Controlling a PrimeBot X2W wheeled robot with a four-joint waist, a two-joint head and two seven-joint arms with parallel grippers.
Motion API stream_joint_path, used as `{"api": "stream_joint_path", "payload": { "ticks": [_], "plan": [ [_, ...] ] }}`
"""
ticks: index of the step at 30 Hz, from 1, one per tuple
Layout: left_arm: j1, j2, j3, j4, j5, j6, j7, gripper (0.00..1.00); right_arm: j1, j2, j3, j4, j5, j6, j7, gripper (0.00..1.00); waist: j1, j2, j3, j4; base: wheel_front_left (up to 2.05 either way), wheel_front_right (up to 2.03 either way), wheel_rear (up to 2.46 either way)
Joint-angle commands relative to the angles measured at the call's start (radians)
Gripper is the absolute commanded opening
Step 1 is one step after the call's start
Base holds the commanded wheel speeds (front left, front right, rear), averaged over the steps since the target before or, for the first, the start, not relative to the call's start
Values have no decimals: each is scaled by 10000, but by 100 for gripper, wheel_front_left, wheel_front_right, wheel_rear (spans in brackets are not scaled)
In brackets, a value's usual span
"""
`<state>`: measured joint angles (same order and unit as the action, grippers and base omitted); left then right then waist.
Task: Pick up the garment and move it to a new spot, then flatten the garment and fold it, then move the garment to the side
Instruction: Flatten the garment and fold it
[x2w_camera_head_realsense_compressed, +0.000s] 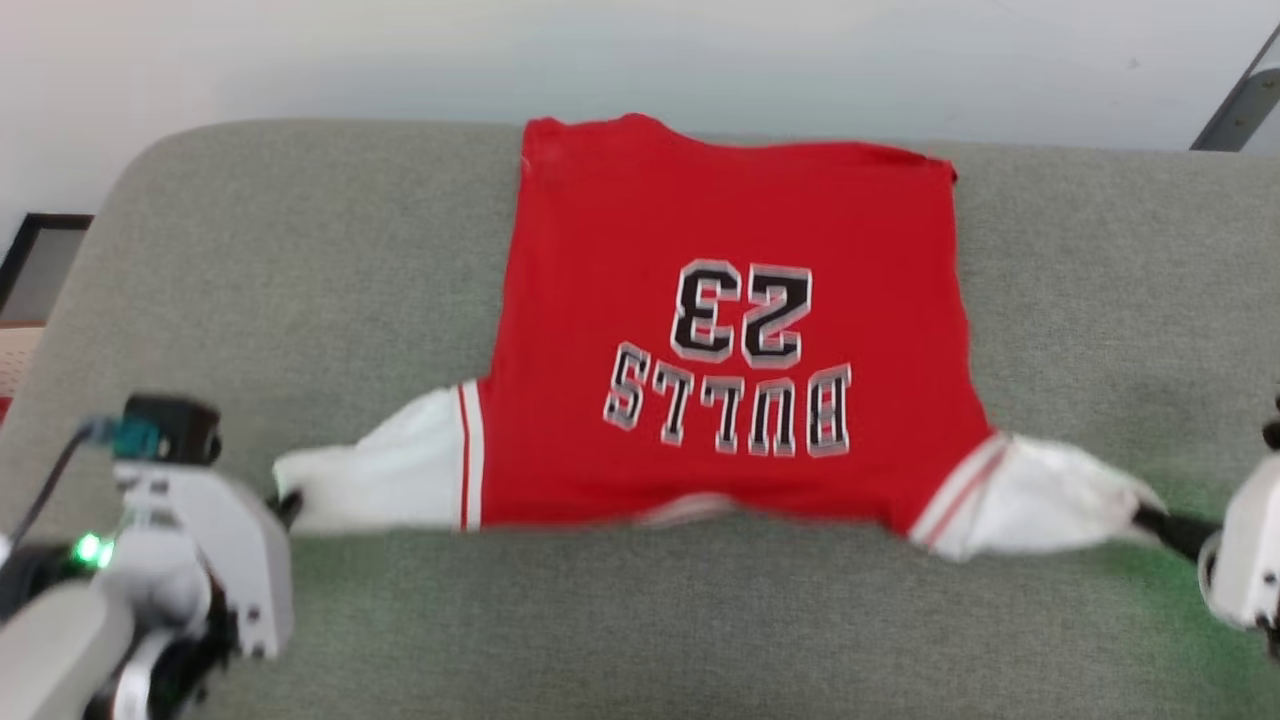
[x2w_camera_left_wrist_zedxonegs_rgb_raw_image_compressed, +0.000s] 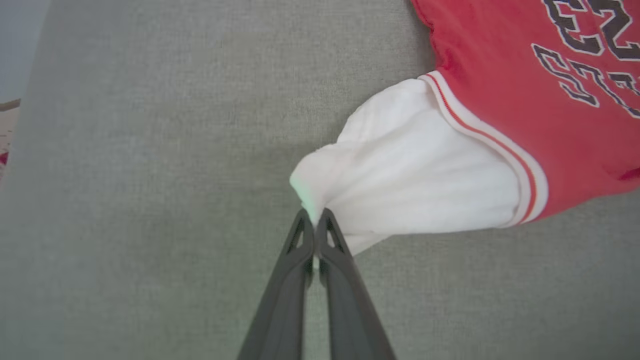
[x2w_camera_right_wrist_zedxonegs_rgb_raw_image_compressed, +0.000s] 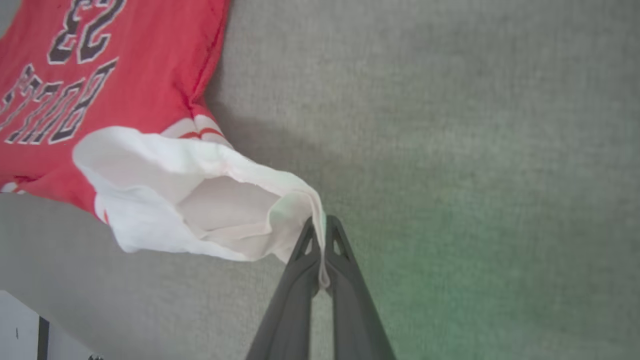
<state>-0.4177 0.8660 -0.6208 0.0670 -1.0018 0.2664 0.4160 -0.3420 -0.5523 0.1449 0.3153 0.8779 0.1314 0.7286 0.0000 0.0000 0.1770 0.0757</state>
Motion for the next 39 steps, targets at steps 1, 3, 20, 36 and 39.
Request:
{"api": "stream_joint_path", "payload": {
  "ticks": [1,3,20,36,39],
  "plan": [
    [379,233,109,-418,-113,334,75,0,378,-66,-171,-216,72,-15,228,0,0,0,-27,35,0,0,0],
    [1077,631,196,-1383,-244,911,166,0,969,-97,-435,-742,120,-15,757,0,0,0,-54,51,0,0,0],
    [3579,1105,185,-3872,-677,2624,-125,0,3819,1202,-2007,-3216,-1448,-15,2477,14,0,0,104,210,0,0,0],
    [2793,339,-170,-3433,-165,2178,-455,0,2680,1276,-2524,-4673,-2219,-15,2041,100,0,0,633,326,0,0,0],
    [2627,255,-151,-3450,-76,2119,-533,0,1797,1383,-2817,-4946,-2600,-15,1277,100,0,0,857,396,0,0,0]
  ]
}}
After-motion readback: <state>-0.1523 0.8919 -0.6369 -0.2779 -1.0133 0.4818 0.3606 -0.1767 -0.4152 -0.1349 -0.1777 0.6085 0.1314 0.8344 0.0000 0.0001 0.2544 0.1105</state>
